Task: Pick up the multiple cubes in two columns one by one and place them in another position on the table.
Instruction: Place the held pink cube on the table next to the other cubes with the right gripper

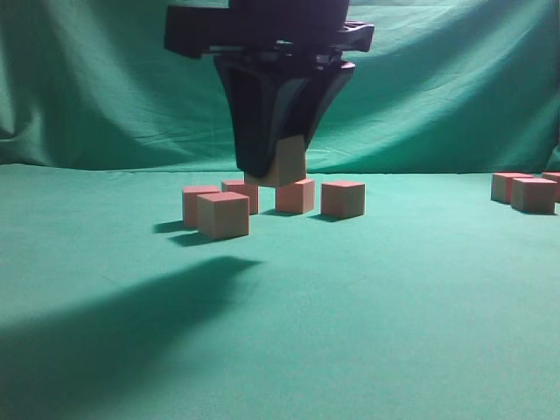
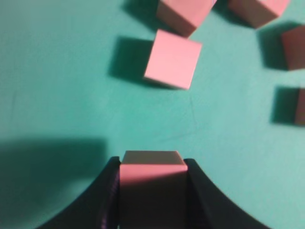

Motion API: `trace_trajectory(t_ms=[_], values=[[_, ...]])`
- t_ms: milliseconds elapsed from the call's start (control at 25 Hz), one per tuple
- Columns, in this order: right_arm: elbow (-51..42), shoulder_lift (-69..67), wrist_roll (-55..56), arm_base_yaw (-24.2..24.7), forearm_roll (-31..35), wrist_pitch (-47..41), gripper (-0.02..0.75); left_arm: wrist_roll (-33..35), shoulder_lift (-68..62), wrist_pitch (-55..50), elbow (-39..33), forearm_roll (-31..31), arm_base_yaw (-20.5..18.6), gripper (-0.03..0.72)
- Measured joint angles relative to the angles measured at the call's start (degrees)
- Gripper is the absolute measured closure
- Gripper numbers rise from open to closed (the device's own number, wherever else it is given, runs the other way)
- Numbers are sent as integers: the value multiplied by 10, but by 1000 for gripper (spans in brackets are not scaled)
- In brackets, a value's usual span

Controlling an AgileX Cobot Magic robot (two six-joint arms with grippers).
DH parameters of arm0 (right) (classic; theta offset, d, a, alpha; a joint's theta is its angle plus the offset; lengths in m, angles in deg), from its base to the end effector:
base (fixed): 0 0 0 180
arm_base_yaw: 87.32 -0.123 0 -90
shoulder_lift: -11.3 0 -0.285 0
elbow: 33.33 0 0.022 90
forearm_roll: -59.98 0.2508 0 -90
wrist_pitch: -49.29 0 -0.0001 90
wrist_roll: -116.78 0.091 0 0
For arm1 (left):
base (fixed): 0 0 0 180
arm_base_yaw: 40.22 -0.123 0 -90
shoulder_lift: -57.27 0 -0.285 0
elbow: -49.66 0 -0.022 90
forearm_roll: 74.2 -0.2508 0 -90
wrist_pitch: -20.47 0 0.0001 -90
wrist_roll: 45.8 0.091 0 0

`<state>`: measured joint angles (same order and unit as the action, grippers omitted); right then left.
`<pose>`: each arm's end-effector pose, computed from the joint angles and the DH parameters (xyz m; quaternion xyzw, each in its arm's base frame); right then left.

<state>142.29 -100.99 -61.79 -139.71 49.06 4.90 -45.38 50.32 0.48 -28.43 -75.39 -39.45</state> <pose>0.2366 0.2874 0.2087 -0.4731 0.8623 0.0056 0.1808 0.0529 -0.0001 0.1774 0.0138 0.7934 0.0069 0.6085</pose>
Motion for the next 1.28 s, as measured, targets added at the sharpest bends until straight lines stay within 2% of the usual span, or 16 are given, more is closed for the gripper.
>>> trace_trajectory(t_ms=[240,840,1280], values=[[0,-13,0,6,-58,25,477,0,0,0,0,0,0,688],[0,-57,0,16,-53,75,477,0,0,0,0,0,0,688],[1,-77,-3,16,-50,80,477,0,0,0,0,0,0,688]])
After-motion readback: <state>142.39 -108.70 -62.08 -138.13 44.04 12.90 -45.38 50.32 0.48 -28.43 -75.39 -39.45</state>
